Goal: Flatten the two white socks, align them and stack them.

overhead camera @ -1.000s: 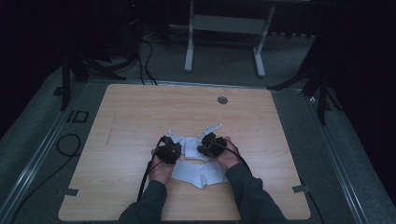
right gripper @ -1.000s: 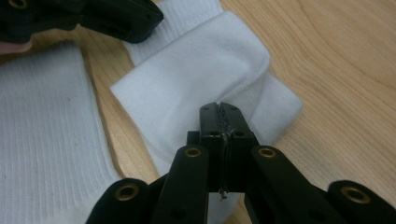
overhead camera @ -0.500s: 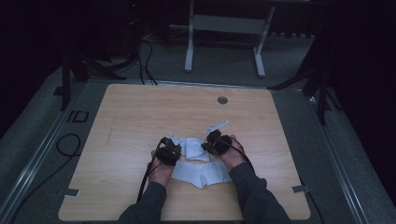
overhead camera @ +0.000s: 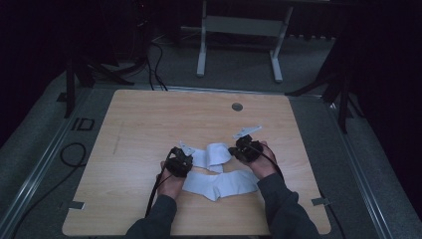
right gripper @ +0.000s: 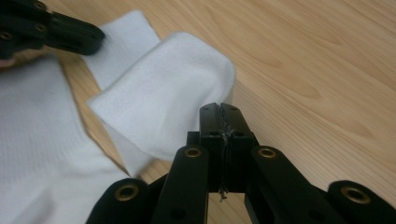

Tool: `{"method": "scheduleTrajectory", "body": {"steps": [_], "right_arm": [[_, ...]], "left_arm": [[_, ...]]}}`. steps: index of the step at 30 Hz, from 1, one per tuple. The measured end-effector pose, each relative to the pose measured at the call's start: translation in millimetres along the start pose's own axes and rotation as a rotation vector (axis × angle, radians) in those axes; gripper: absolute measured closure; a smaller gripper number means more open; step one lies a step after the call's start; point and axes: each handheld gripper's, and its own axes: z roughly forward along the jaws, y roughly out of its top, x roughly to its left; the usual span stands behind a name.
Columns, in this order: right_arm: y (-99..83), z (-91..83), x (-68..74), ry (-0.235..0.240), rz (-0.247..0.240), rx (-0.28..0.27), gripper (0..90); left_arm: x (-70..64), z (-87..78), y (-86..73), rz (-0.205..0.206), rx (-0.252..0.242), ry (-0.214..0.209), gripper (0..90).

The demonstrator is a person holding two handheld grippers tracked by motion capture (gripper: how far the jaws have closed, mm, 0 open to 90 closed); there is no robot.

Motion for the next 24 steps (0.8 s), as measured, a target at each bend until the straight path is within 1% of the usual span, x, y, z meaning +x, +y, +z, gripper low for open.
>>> {"method": "scheduleTrajectory", "body": {"steps": [3,4,5,12,19,22,24], "right_arm": [[-4.5,-4.0,-5.6,-0.010,0.008,0.001,88.7],[-4.5,-4.0,-5.6,-0.010,0.008,0.001,88.7],[-9.7,-7.8,-12.5,-0.026,0.015,0.007,88.7],[-22.1,-16.5,-30.2,-0.056,0.050,0.016,88.6],[-27.9,-22.9,-39.4,-0.076,0.067,0.019,88.6],[-33.7,-26.8,-46.8,-0.100,0.078,0.029,88.6],[-35.0,-27.5,-48.2,-0.106,0.081,0.031,88.6]], "left_arm": [[0.3,-0.1,0.0,0.002,0.002,-0.001,89.7],[1.6,-0.2,-0.1,-0.007,0.002,-0.010,89.7],[2.0,-0.2,-0.2,-0.009,0.001,-0.012,89.7],[2.4,-0.2,-0.7,-0.010,-0.001,-0.016,89.7],[2.7,-0.2,-0.8,-0.010,-0.002,-0.019,89.7],[3.6,-0.3,-0.7,-0.014,-0.001,-0.022,89.7],[4.0,-0.3,-0.7,-0.016,-0.001,-0.024,89.7]]}}
